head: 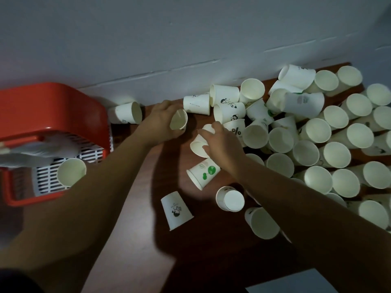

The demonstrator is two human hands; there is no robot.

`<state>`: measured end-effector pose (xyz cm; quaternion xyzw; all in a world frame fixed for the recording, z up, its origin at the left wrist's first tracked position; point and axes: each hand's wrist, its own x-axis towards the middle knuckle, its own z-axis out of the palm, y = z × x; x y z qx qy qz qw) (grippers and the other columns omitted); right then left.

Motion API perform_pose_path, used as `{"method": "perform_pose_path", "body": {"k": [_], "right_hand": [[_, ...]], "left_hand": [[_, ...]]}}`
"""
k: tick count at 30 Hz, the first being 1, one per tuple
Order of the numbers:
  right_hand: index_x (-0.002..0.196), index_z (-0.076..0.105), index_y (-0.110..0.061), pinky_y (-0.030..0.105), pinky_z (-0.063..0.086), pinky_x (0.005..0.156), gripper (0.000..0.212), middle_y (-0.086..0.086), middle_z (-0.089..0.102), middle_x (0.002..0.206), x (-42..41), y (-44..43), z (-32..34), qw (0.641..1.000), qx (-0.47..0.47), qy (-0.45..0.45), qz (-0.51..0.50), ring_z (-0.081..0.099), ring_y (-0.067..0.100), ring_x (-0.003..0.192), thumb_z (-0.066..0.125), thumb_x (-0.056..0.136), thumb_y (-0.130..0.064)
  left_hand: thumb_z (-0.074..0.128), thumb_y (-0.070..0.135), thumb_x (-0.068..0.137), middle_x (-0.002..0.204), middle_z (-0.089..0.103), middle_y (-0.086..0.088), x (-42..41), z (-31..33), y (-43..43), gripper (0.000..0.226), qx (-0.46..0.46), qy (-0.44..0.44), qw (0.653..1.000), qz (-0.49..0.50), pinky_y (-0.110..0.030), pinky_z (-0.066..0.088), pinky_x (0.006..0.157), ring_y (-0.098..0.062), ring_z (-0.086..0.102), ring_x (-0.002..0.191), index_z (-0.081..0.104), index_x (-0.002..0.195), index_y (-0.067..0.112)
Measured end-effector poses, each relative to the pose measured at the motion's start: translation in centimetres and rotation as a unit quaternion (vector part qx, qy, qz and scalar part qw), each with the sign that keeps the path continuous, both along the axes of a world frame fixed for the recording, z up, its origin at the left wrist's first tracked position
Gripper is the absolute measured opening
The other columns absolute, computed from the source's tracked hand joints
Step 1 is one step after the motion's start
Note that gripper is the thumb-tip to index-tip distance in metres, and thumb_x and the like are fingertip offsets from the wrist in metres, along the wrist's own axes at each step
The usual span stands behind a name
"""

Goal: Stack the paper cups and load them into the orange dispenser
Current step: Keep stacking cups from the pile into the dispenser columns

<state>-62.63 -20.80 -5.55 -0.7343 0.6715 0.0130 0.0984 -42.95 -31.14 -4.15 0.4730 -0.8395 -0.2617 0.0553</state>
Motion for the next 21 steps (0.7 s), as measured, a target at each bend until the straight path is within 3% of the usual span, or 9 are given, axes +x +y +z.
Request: {"method": "perform_pose_path", "body": {"k": [4,6,9,12,17,21], "right_hand": [[0.120,0.064,-0.019,0.035,0.051,0.064,0.028,0.012,0.057,0.112,1.6,0.0,0.6,0.999,-0.047,-0.025,-0.006,0.065,0.031,0.076,0.054,0.093,-0.023],[0.114,0.068,-0.015,0.036,0.056,0.065,0.028,0.013,0.060,0.110,2.8,-0.3,1.4,0.991,-0.098,-0.091,-0.025,0.066,0.031,0.075,0.050,0.095,-0.024],[0.118,0.068,-0.012,0.034,0.053,0.076,0.031,0.015,0.061,0.109,5.5,-0.7,4.0,0.970,-0.119,-0.196,-0.079,0.065,0.030,0.087,0.047,0.099,-0.024],[0.120,0.066,-0.009,0.034,0.049,0.085,0.035,0.013,0.064,0.109,8.6,-0.5,6.2,0.948,-0.088,-0.281,-0.119,0.062,0.027,0.099,0.043,0.099,-0.025],[0.119,0.066,-0.007,0.023,0.044,0.083,0.037,0.008,0.070,0.110,13.9,1.3,8.5,0.934,-0.088,-0.334,-0.087,0.062,0.019,0.101,0.041,0.098,-0.024],[0.124,0.063,-0.007,0.019,0.039,0.080,0.032,0.009,0.068,0.115,17.2,2.5,9.4,0.941,-0.051,-0.324,-0.087,0.062,0.021,0.103,0.046,0.100,-0.018]], "left_hand": [[0.080,0.033,0.072,0.136,0.048,-0.015,4.3,1.7,2.6,0.078,-0.025,0.043,0.998,0.042,-0.049,0.042,0.106,-0.035,0.045,0.126,0.051,0.140,0.009],[0.072,0.045,0.071,0.137,0.047,-0.010,6.5,3.3,4.1,0.078,-0.012,0.095,0.991,0.090,-0.038,0.041,0.106,-0.027,0.046,0.126,0.051,0.140,0.014],[0.066,0.049,0.072,0.131,0.050,-0.009,10.4,5.6,6.8,0.076,-0.037,0.139,0.978,0.153,-0.027,0.037,0.100,-0.021,0.049,0.120,0.052,0.138,0.013],[0.069,0.042,0.075,0.132,0.050,-0.005,15.3,6.9,9.9,0.070,-0.053,0.150,0.967,0.198,-0.029,0.040,0.100,-0.017,0.049,0.122,0.052,0.138,0.015],[0.072,0.035,0.075,0.135,0.051,-0.007,23.5,7.3,13.0,0.070,-0.074,0.119,0.962,0.233,-0.012,0.028,0.108,-0.021,0.048,0.127,0.053,0.138,0.013],[0.072,0.041,0.076,0.136,0.049,-0.007,27.4,7.5,13.1,0.072,-0.066,0.104,0.957,0.262,-0.037,0.038,0.107,-0.026,0.048,0.127,0.050,0.140,0.019]]}}
